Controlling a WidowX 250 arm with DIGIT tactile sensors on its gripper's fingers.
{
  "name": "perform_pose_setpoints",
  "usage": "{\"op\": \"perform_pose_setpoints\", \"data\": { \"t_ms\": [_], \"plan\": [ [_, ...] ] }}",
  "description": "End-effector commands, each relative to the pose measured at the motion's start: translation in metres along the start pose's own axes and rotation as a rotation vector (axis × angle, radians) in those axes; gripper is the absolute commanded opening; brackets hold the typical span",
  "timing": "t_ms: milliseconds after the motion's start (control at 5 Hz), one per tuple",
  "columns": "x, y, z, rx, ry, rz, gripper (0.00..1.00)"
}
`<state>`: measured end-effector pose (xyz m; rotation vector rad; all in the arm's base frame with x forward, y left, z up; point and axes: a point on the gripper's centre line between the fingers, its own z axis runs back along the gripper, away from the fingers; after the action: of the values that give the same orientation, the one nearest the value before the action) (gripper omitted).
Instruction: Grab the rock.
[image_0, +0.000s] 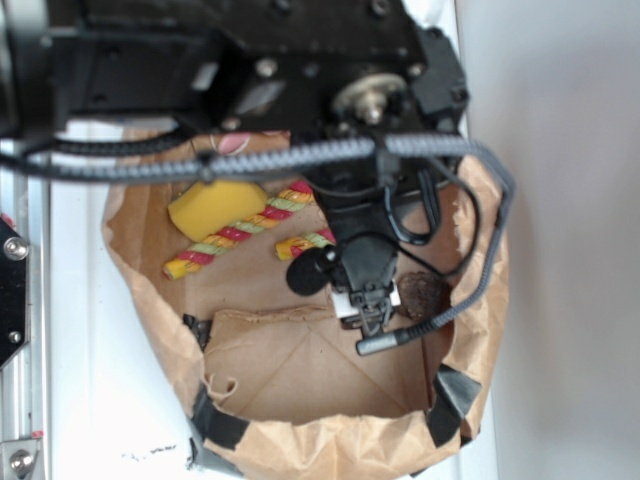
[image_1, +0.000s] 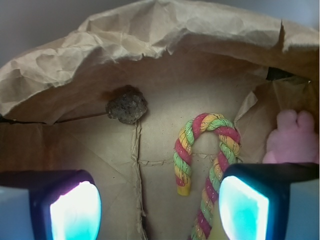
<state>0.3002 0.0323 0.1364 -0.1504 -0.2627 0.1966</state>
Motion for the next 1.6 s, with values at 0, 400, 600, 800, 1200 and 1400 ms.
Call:
{"op": "perform_pose_setpoints", "data": {
  "t_ms": [0,400,600,800,1200,1400],
  "plan": [
    [-0.016,-0.029,-0.038,-0.018,0.022,0.103,1.0],
    [-0.005,-0.064,-0.075,0.024,0.037,0.166,1.0],
    [0.005,-0.063,-0.083,0.021,0.038,0.186,1.0],
    [0.014,-0.077,-0.074,-0.032,0.012,0.156,1.0],
    [0.035,-0.068,-0.058,-0.083,-0.085,0.165,1.0],
    [0.042,-0.07,-0.061,-0.111,-0.109,0.157,1.0]
  ]
}}
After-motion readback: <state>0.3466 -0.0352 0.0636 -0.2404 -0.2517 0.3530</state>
